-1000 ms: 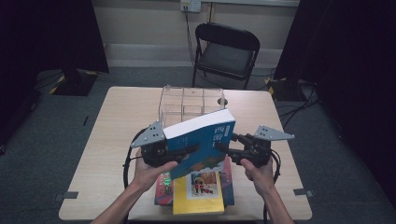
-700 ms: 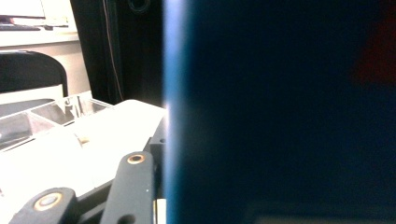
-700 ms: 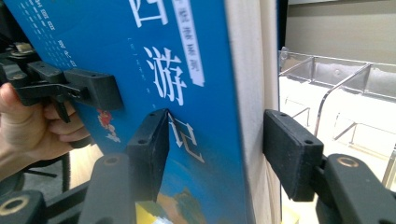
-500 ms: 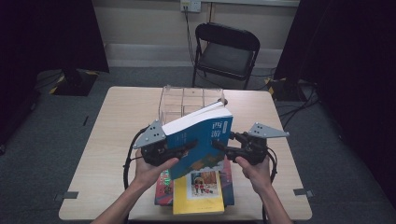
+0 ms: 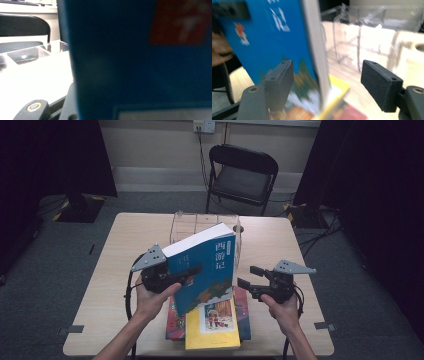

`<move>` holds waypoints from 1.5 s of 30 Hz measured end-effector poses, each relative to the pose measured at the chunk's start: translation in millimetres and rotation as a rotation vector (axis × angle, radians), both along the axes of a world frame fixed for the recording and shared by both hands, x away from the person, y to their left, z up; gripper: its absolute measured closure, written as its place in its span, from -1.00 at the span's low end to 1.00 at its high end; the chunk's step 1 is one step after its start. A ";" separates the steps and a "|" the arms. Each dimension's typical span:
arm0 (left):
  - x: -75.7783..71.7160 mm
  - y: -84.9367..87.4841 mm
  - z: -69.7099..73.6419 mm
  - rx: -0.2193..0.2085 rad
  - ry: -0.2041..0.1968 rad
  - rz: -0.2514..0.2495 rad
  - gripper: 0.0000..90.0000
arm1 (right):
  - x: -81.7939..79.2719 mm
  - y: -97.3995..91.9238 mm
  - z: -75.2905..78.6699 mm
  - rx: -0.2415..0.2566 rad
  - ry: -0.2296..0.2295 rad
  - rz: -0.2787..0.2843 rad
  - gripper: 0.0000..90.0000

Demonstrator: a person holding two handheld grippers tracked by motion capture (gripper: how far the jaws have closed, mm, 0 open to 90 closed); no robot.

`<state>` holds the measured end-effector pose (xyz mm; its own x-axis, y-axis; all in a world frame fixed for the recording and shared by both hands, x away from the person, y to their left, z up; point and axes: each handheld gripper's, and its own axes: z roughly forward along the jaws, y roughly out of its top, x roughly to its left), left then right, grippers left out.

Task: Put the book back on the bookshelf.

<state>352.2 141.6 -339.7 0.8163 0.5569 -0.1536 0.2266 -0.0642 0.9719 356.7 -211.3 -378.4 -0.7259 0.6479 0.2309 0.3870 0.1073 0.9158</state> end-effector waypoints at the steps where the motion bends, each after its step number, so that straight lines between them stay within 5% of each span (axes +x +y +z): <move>1: 0.0 2.0 0.4 0.003 0.006 0.005 0.37 | -1.2 -4.1 -3.7 -0.008 0.014 -0.010 -0.43; 9: -1.3 16.6 3.1 0.008 0.028 0.034 0.37 | -7.8 -32.3 -36.3 -0.073 0.102 -0.089 -0.48; 19: -0.5 33.6 6.4 0.005 0.049 0.090 0.37 | -4.5 -60.7 -78.5 -0.221 0.226 -0.225 -0.62; 25: 2.7 45.1 10.8 0.014 0.051 0.153 0.37 | -0.2 -68.8 -95.8 -0.311 0.270 -0.255 -0.66; 36: 15.8 69.1 14.9 0.008 0.048 0.301 0.37 | 2.6 -65.0 -110.7 -0.427 0.274 -0.284 -0.68; 39: 20.3 72.8 14.7 0.010 0.038 0.332 0.37 | -0.5 -60.1 -115.4 -0.464 0.227 -0.309 -0.70; 41: 23.3 74.3 14.4 0.004 0.045 0.357 0.37 | -4.7 -57.8 -120.8 -0.440 0.178 -0.325 -0.71; 45: 30.8 72.1 16.3 0.006 0.041 0.400 0.38 | -5.6 -57.7 -121.2 -0.436 0.176 -0.327 -0.71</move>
<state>383.0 213.7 -323.4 0.5277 0.8306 -0.1779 0.2738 0.0319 0.9612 351.1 -268.9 -499.6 -0.4467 0.8946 -0.0090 0.6064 0.3101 0.7322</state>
